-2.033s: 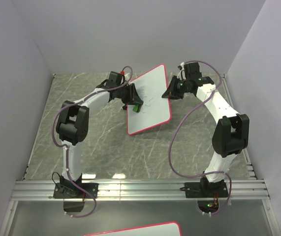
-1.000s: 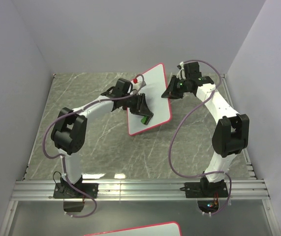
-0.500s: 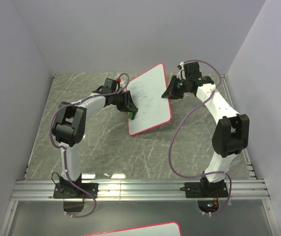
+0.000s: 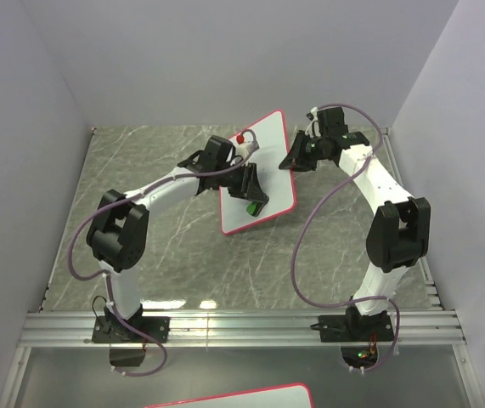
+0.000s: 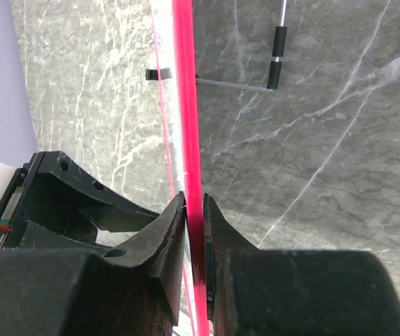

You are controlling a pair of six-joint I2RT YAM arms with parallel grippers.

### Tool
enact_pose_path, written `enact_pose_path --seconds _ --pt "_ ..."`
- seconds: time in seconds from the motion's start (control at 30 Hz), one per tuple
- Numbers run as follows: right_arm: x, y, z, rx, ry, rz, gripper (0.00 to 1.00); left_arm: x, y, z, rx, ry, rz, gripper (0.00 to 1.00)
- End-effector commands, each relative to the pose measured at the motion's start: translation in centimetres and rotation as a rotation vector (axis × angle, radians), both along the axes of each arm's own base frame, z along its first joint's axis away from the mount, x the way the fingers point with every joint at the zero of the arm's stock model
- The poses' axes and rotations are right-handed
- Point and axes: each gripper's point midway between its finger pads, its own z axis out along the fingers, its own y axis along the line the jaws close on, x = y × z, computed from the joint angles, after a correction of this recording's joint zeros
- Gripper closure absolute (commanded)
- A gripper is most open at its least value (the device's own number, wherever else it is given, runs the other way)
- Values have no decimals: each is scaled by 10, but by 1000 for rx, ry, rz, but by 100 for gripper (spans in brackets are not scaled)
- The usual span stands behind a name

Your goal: Erase the whiteboard

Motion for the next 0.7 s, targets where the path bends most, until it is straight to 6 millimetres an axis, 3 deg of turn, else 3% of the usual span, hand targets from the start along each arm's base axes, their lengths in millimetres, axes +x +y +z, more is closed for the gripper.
enact_pose_path --seconds 0.0,0.07,0.2,0.23,0.33,0.43,0.47,0.57,0.6,0.67 --pt "-9 -10 -1 -62 7 -34 100 11 3 5 -6 -31 30 100" --pt "-11 -12 -1 -68 8 -36 100 28 12 -3 22 -47 92 100" --pt "-15 -15 3 -81 -1 -35 100 80 54 -11 40 -64 268 100" --pt "-16 -17 3 -87 -3 -35 100 90 61 -22 56 -52 295 100" --pt "-22 -19 4 -94 -1 -31 100 123 81 -27 68 -53 374 100" --pt "-27 -20 2 -93 7 -29 100 140 72 -37 64 -19 343 100" --pt "-29 -19 4 -92 3 -28 100 149 62 -15 34 -62 326 100" --pt "-31 -20 1 -94 6 -31 100 131 18 15 19 -133 211 100" --pt "-30 -21 0 -96 8 -34 100 114 -4 21 2 -139 152 100" --pt "-28 -21 0 -95 11 -38 100 93 -22 34 -47 -131 112 100"
